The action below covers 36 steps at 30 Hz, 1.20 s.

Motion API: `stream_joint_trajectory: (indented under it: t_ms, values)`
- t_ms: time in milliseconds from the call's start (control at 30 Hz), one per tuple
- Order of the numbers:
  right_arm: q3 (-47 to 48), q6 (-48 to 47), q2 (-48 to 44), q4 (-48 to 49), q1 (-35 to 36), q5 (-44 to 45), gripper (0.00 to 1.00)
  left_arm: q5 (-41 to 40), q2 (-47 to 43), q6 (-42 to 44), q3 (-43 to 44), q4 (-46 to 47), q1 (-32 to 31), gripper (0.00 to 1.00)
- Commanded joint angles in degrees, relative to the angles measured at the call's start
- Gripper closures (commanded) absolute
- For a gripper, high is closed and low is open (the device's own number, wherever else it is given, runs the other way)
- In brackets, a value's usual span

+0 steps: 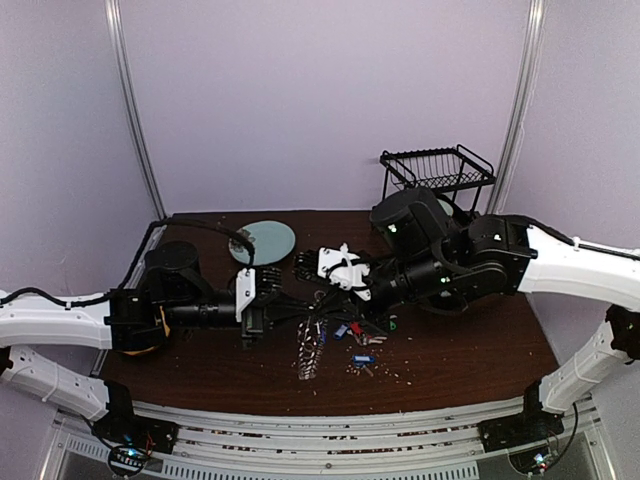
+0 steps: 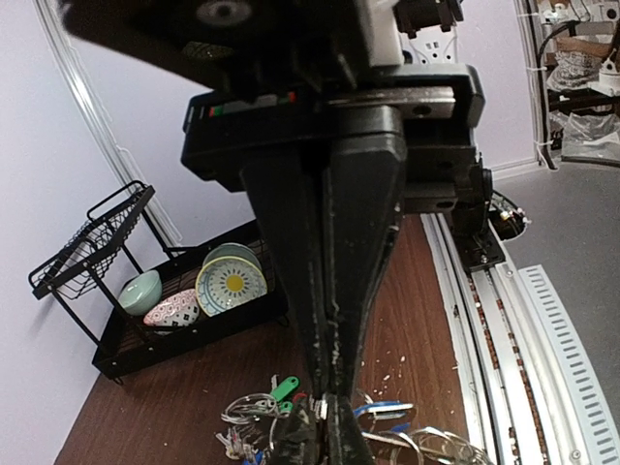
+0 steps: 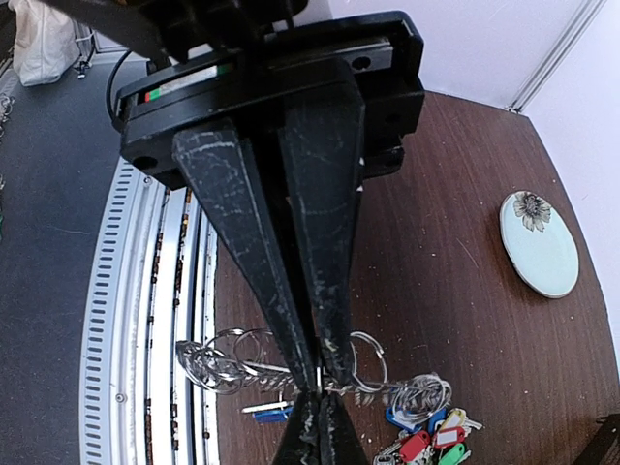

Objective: Put the keys on the keyring

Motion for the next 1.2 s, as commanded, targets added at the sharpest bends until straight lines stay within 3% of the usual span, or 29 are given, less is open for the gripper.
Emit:
stream_joint_trajectory:
  t_ms: [0,233,333,500,733,867,1067,1167]
  values:
    - [1.27,-0.88,-2.71,2.60,0.56,1.61,1.00,-0.76,-1.32,1.06,0.14,1.28,-0.10,1.00]
    - [-1.40,-0.78,-3.89,4.44,0.47,3.36,1.00,1.19,-2.39,0.92,-0.65,2.64,-0.19,1.00]
    - [-4.63,1.42,-5.16,8.32,0.28,3.45,0.88,1.96,-3.66,0.25,-1.96,4.84,-0.19,1.00]
    - [-13.92,7.46,-9.50,20.34,-0.55,-0.84,0.79,2.08,-5.22,0.35,-3.10,6.76,-0.19,1.00]
    - [-23.19,16.98,-10.75,37.19,-0.65,-3.65,0.73,2.82,-6.09,-0.38,-3.78,8.41,-0.19,1.00]
    - [-23.89,18.11,-9.09,39.08,-0.74,-5.07,0.75,3.62,-6.67,-0.53,-4.03,9.12,-0.19,1.00]
    - [-23.98,18.14,-8.39,38.96,-0.97,-5.94,0.96,4.32,-7.00,-0.82,-4.11,9.51,-0.19,1.00]
    - [-23.70,17.92,-7.51,38.39,-1.00,-6.70,1.00,5.36,-7.67,-1.79,-4.71,11.06,-0.19,1.00]
